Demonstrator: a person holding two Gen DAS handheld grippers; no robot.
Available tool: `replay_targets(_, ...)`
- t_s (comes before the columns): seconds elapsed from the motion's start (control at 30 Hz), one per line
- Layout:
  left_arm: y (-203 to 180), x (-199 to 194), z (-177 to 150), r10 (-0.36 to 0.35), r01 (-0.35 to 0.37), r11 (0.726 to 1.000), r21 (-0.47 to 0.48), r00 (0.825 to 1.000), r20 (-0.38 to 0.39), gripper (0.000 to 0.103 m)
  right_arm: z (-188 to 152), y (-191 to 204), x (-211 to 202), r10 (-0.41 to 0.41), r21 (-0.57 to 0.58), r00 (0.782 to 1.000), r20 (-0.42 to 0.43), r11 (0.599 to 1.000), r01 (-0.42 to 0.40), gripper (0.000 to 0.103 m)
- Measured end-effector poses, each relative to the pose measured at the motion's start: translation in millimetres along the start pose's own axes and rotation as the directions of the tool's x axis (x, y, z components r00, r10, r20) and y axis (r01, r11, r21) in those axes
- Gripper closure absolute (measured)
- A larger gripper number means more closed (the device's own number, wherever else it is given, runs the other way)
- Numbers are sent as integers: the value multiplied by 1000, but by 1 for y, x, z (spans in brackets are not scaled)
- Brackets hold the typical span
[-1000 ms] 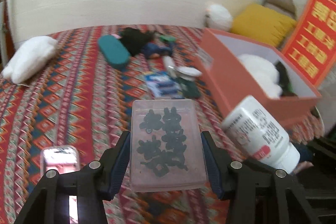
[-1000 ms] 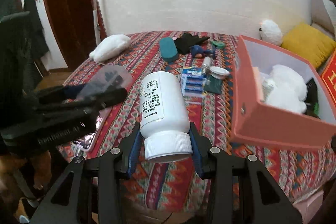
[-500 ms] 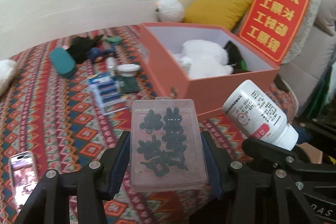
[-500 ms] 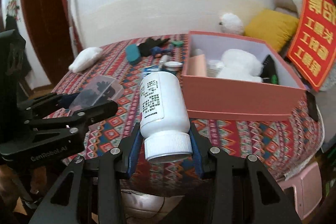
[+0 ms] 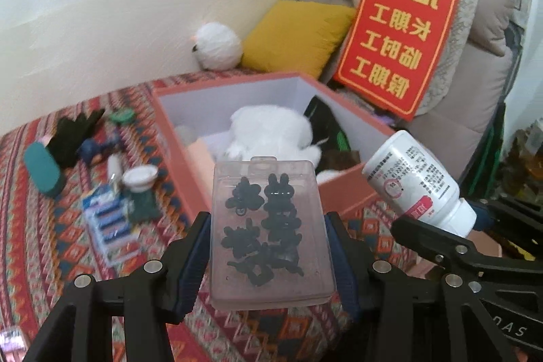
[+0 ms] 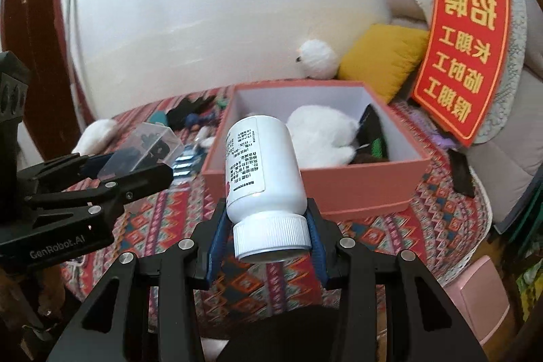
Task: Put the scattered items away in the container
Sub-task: 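Carry clear box and white bottle into the pink container and release both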
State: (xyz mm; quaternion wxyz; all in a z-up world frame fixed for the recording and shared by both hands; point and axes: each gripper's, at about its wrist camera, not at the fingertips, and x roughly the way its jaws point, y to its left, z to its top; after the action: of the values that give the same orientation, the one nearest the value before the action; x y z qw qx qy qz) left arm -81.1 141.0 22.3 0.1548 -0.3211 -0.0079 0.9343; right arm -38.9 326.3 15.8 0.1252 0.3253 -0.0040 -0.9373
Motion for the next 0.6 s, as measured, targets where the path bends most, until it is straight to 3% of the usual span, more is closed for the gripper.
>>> replay_targets(0.3, 1, 57, 66, -11, 10, 1000, 27, 1000, 7, 48, 57, -35, 28, -39, 8, 996, 76, 999, 39, 58)
replay_targets(0.6, 11, 135, 108, 1, 0, 1000, 29, 1000, -31, 47, 103, -82, 114, -36, 39, 998, 42, 999, 34, 58)
